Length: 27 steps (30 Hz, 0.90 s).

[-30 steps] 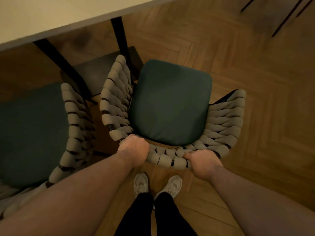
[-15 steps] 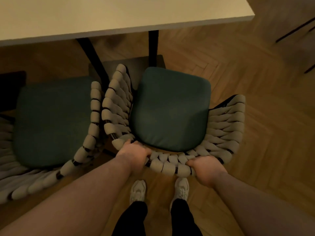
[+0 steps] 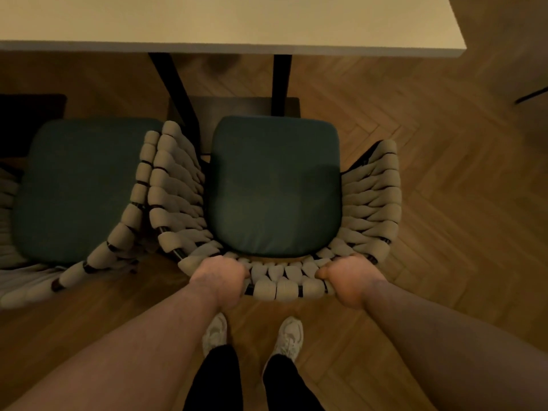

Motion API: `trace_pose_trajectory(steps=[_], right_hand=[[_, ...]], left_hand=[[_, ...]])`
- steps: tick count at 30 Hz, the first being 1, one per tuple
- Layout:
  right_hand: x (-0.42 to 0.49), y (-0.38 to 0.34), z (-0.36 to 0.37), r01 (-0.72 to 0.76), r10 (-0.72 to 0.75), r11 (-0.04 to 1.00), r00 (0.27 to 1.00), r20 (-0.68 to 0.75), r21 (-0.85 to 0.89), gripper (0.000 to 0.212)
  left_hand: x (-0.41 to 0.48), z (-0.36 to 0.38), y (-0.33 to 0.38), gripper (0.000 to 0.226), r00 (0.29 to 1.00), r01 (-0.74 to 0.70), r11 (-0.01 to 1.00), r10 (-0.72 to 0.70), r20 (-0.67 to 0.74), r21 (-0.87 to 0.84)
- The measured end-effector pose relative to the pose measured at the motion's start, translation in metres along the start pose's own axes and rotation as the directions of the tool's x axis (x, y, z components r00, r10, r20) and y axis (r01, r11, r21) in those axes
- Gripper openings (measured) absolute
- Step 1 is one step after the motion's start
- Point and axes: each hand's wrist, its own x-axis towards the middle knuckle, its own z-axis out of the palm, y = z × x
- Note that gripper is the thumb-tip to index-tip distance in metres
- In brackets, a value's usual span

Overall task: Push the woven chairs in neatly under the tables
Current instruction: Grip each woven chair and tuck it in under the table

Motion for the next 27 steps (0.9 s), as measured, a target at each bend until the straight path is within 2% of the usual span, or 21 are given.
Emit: trace_pose_trajectory(steps=[10, 14, 18, 23, 27], right_hand=[[-0.001, 0.01, 0.003, -0.01, 0.008, 1.0, 0.999, -0.039, -0.028, 0.042], [-0.009, 0.024, 0.01, -0.017, 0.019, 0.999, 0.999, 0.031, -0.05, 0.049], [-0.014, 0.03, 0.006, -0.003, 0.005, 0.997, 1.0, 0.023, -0.08, 0.049], [-0.016, 0.015, 0.002, -0.053, 0.052, 0.994, 0.998, -0.019, -0.096, 0.048], [-0.019, 0.016, 0.005, -0.065, 0.063, 0.994, 0.998, -0.031, -0.088, 0.044]], left_hand=[[0.001, 0.0, 0.011, 0.038, 1.0, 0.013, 0.998, -0.011, 0.03, -0.056], [-0.004, 0.009, 0.03, 0.031, 0.997, -0.065, 0.995, 0.067, 0.023, -0.076], [-0.007, 0.009, 0.028, 0.034, 0.992, -0.127, 0.99, 0.127, 0.007, -0.056], [-0.006, 0.008, 0.025, 0.041, 0.993, -0.096, 0.991, 0.101, 0.059, -0.088], [-0.004, 0.01, 0.026, 0.044, 0.994, -0.095, 0.993, 0.099, 0.049, -0.076]])
